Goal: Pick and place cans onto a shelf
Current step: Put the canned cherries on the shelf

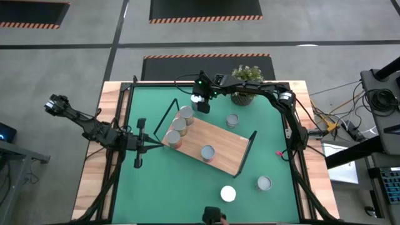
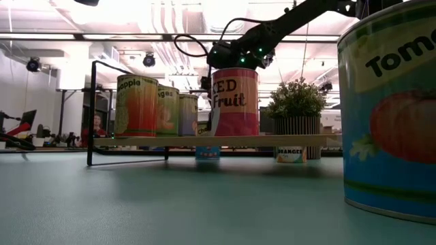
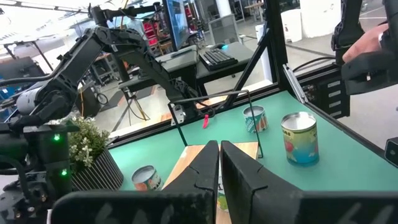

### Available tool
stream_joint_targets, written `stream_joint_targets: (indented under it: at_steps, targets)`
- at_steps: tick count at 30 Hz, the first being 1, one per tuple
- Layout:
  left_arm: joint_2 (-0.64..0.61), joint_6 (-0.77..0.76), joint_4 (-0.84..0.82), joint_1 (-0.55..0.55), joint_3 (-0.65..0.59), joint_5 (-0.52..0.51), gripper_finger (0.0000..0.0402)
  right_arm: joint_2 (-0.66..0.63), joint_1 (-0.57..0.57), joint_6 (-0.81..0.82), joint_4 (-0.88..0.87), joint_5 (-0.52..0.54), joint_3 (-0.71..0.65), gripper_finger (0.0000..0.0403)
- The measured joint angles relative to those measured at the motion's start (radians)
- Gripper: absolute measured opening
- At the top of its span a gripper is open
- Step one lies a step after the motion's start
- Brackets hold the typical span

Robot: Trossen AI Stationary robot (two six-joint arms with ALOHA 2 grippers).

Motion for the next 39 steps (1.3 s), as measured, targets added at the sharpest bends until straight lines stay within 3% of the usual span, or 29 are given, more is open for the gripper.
stream_joint_targets:
  at_steps: [7, 21, 27, 39]
  targets:
    - [0.0, 0.003, 0.0, 0.0, 0.0, 0.0, 0.0, -0.002, 0.0, 0.019, -0.002, -0.002, 0.0, 0.0268]
    - [0.0, 0.003, 0.001, 0.0, 0.0, 0.0, 0.0, -0.15, 0.003, 0.108, -0.064, 0.069, 0.034, 0.0249]
    - [0.0, 0.003, 0.001, 0.0, 0.0, 0.0, 0.0, -0.231, 0.023, 0.162, -0.133, -0.035, 0.034, 0.0234]
    - [0.0, 0.0, 0.001, 0.0, 0.0, 0.0, 0.0, -0.263, 0.155, 0.153, -0.193, -0.036, 0.027, 0.0208]
